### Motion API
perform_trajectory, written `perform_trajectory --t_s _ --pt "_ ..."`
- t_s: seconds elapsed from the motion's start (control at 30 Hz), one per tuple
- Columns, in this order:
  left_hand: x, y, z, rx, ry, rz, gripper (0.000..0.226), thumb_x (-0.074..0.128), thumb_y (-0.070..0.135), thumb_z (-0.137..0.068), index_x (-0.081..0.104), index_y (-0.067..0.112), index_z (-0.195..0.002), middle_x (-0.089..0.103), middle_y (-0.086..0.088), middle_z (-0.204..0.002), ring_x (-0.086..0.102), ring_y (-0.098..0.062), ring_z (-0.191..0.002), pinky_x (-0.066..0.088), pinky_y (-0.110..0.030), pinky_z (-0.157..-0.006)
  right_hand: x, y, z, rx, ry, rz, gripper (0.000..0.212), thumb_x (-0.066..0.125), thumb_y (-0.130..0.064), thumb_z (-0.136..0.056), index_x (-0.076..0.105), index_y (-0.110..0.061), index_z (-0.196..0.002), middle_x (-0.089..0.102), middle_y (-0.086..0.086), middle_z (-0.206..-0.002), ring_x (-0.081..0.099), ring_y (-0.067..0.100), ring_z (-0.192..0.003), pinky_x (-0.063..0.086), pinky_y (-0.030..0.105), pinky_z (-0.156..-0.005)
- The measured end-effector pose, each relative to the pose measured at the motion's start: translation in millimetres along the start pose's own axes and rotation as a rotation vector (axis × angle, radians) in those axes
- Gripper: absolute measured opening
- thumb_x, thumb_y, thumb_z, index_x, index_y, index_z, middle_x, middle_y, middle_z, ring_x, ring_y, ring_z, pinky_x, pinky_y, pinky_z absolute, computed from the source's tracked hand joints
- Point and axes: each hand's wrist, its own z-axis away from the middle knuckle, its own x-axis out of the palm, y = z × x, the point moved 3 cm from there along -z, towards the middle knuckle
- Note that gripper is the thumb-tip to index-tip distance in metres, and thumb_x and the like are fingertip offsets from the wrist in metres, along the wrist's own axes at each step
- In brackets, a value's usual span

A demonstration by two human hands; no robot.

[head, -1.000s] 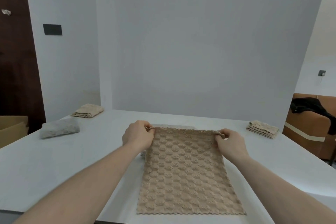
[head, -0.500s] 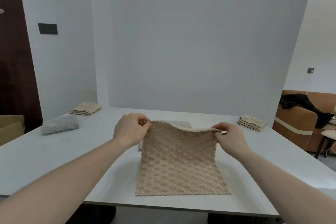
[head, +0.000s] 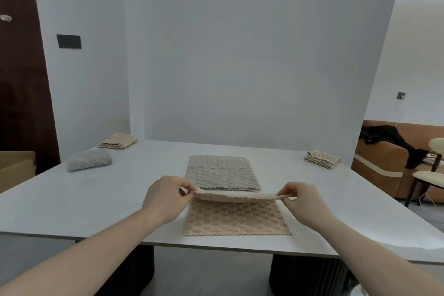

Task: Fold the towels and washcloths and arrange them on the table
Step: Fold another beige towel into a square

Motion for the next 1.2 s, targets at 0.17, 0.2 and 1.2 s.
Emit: perform_trajectory --t_s 0.17,0.2,1.2 --pt "9.6 1.3 19.4 0.071 -0.041 -0.069 0.005 0.072 0.045 -0.087 0.077 0.043 -0.085 0.073 0.024 -0.09 0.066 0.001 -0.086 0.052 -0.026 -0.083 10.6 13.0 19.0 0.016 -0.064 0.081 0.029 0.064 -0.008 -0.08 0.071 -0.035 -0.075 0.073 -0.019 -0.084 0.066 -0.004 -0.088 0.053 0.025 -0.081" --pt "11.6 1.6 22.7 0.081 -0.053 -0.094 0.008 0.071 0.044 -0.087 0.078 0.041 -0.089 0.073 0.023 -0.092 0.066 0.001 -0.088 0.052 -0.026 -0.085 12.5 15.6 22.9 0.024 -0.068 0.085 0.028 0.063 -0.009 -0.078 0.072 -0.035 -0.075 0.073 -0.021 -0.083 0.066 -0.004 -0.089 0.055 0.026 -0.082" --pt "34.8 37.4 16.2 0.195 -0.229 -0.045 0.03 0.053 0.059 -0.089 0.071 0.037 -0.1 0.053 0.026 -0.117 0.05 -0.001 -0.115 0.045 -0.028 -0.097 26.8 -2.2 25.4 0.007 -0.046 0.025 0.02 0.054 -0.03 -0.092 0.073 -0.035 -0.093 0.068 -0.02 -0.114 0.06 0.006 -0.111 0.045 0.03 -0.096"
